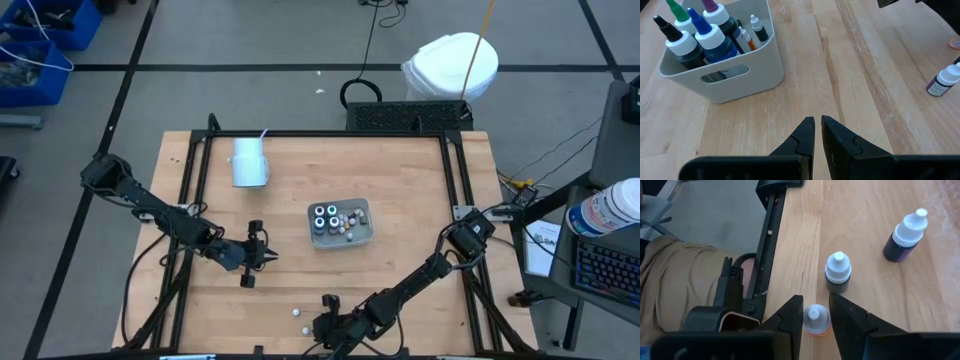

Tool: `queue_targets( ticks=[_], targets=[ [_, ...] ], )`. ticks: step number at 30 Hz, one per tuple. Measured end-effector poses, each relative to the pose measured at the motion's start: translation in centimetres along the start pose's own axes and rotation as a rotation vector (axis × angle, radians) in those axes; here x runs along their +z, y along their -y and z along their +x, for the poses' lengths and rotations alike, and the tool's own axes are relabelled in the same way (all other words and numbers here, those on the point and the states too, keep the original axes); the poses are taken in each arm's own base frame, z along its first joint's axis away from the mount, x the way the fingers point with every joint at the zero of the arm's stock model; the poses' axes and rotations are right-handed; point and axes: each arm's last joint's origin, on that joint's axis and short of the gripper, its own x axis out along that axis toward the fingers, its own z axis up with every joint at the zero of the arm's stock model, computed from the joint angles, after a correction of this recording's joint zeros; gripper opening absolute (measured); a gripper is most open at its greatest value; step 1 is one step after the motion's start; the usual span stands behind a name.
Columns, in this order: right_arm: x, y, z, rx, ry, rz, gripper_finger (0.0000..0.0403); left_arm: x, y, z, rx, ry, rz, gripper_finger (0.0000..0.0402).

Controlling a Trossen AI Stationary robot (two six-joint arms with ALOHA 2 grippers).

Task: Pick & Place food coloring
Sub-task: Put the small orange food coloring bottle into the white container

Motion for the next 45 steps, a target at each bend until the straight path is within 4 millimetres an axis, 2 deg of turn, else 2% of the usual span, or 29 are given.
queue_targets(
  ticks=[11,28,32,39,42,45],
  targets=[
    [0.1,0.1,0.0,-0.045,0.027,-0.061,0.0124,0.0,0.0,0.0,0.000,0.000,0.000,0.0042],
    [-0.5,-0.7,-0.2,-0.014,0.004,-0.085,0.0127,0.0,0.0,0.0,0.000,0.000,0.000,0.0042],
    [-0.5,-0.7,-0.2,-0.014,0.004,-0.085,0.0110,0.0,0.0,0.0,0.000,0.000,0.000,0.0042],
    [-0.5,-0.7,-0.2,-0.013,0.005,-0.086,0.0050,0.0,0.0,0.0,0.000,0.000,0.000,0.0042],
    [-0.4,-0.7,-0.4,-0.017,-0.005,-0.097,0.0049,0.0,0.0,0.0,0.000,0.000,0.000,0.0042],
    [0.1,-0.6,-1.8,-0.038,-0.043,-0.135,0.0050,0.0,0.0,0.0,0.000,0.000,0.000,0.0042]
  ],
)
